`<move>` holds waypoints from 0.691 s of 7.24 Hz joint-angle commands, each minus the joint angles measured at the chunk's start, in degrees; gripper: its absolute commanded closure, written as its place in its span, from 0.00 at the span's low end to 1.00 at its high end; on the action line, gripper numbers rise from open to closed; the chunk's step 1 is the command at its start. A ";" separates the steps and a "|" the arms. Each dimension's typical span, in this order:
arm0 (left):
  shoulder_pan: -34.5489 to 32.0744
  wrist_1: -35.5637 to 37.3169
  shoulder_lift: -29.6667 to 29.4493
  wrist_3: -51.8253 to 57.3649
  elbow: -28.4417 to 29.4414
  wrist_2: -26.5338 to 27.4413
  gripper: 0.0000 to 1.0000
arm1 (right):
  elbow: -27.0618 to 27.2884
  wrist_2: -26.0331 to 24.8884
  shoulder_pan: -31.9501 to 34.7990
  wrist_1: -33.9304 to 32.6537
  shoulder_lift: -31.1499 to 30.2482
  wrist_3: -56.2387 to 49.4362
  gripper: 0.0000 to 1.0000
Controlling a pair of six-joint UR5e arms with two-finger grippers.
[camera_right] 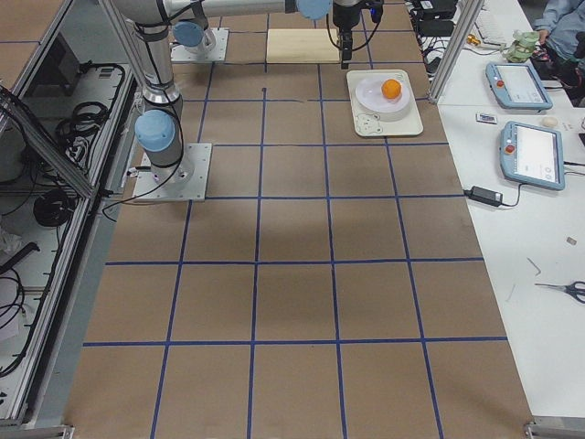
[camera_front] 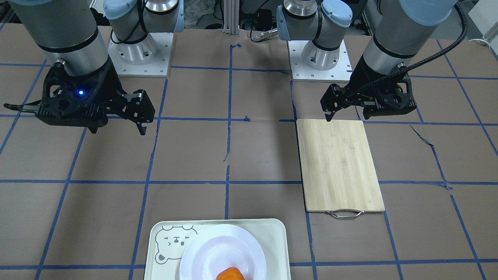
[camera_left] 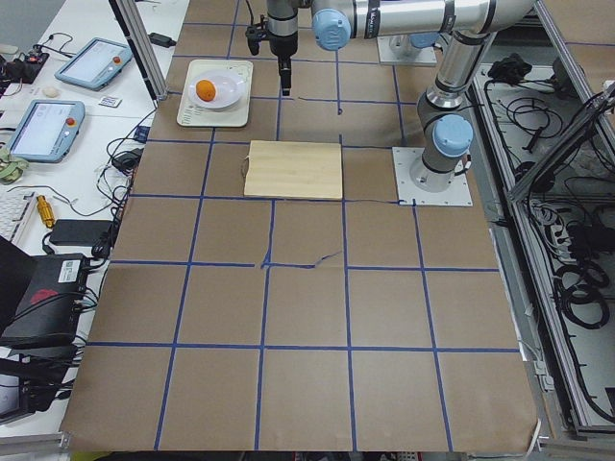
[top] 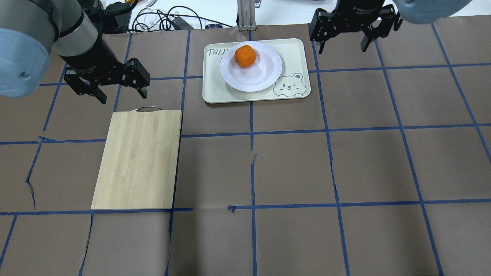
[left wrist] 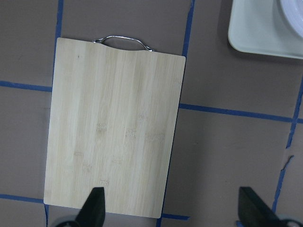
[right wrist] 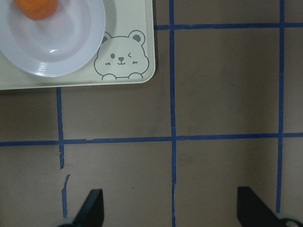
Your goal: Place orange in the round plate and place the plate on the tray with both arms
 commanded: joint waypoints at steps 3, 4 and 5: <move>0.74 0.48 -0.22 1.58 -0.12 -0.48 0.00 | 1.57 0.05 0.06 0.00 -0.67 0.07 0.00; 0.66 0.40 0.03 1.49 -0.30 -0.49 0.00 | 1.57 0.05 -0.20 -0.09 -0.67 0.07 0.00; 0.57 0.40 0.12 1.49 -0.30 -0.40 0.00 | 1.66 0.05 -0.21 -0.09 -0.67 0.16 0.00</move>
